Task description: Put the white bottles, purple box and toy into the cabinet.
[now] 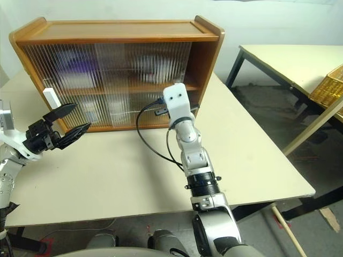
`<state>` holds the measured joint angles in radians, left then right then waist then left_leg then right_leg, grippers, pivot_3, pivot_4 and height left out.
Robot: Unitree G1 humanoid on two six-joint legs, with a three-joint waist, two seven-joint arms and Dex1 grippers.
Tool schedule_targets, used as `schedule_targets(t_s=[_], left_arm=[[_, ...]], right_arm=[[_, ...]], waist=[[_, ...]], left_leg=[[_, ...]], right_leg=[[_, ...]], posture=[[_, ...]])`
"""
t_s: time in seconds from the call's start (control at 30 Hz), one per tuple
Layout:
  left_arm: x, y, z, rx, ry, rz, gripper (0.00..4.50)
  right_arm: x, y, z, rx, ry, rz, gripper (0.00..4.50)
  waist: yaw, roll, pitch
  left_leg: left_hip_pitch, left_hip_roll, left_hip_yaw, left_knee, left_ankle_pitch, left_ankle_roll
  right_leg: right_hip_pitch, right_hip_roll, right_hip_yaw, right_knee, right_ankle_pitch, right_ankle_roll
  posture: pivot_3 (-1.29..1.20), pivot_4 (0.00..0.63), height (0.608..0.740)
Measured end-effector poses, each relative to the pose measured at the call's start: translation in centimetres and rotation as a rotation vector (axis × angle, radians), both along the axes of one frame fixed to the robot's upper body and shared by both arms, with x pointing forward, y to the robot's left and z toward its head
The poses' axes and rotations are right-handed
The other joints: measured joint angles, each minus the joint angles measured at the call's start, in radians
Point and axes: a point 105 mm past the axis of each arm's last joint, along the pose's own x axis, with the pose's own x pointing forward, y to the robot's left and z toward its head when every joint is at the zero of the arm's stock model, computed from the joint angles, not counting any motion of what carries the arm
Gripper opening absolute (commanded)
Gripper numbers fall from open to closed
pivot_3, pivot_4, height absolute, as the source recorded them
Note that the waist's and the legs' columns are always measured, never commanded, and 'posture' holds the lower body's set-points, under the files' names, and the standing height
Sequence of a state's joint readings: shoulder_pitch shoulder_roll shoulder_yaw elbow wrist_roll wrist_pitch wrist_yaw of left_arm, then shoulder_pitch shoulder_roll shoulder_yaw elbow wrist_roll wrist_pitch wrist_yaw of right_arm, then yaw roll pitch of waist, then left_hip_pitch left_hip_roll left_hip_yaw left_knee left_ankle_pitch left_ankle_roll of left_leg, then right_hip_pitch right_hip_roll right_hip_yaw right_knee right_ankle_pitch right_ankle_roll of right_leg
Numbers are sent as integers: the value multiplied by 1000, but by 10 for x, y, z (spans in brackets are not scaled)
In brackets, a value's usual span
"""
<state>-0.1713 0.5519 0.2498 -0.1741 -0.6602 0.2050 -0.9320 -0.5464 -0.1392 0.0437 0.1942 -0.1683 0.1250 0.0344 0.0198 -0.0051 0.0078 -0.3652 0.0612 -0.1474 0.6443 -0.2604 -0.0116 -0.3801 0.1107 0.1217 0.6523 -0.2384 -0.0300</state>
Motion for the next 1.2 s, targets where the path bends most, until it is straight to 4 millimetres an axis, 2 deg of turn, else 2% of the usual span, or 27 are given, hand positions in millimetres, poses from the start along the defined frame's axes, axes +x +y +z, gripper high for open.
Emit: schedule_targets(t_s=[0.3,0.53,0.93,1.03,1.13,1.2], left_arm=[[1,-1,-1,-4,3,-5,4500],[2,-1,-2,-5,7,-7,4500],[3,-2,0,-5,0,-11,4500],[3,-2,0,-4,1,-12,4500],[3,-2,0,-4,2,-13,4500],[3,-3,-1,-4,3,-14,4500]], right_arm=[[4,-28,3,-6,-32,-108,21],[8,-39,7,-19,-57,-157,21],[10,-42,7,-6,-59,-170,21],[7,-40,7,-36,-73,-124,21],[-2,-29,4,-66,-84,-44,600],[-10,-22,-3,-78,-71,10,1316]], waist=[[-7,0,0],[-11,0,0],[-11,0,0],[-12,0,0],[-15,0,0],[-17,0,0]], left_leg=[[0,0,0,0,0,0],[0,0,0,0,0,0],[0,0,0,0,0,0],[0,0,0,0,0,0],[0,0,1,0,0,0],[0,0,4,0,0,0]], right_leg=[[0,0,0,0,0,1],[0,1,0,0,1,2],[0,1,1,0,1,2],[0,1,1,0,1,3],[0,1,0,0,1,3],[0,2,0,0,0,4]], posture=[[10,0,740],[8,0,740],[4,0,740],[3,0,740],[3,0,740],[3,0,740]])
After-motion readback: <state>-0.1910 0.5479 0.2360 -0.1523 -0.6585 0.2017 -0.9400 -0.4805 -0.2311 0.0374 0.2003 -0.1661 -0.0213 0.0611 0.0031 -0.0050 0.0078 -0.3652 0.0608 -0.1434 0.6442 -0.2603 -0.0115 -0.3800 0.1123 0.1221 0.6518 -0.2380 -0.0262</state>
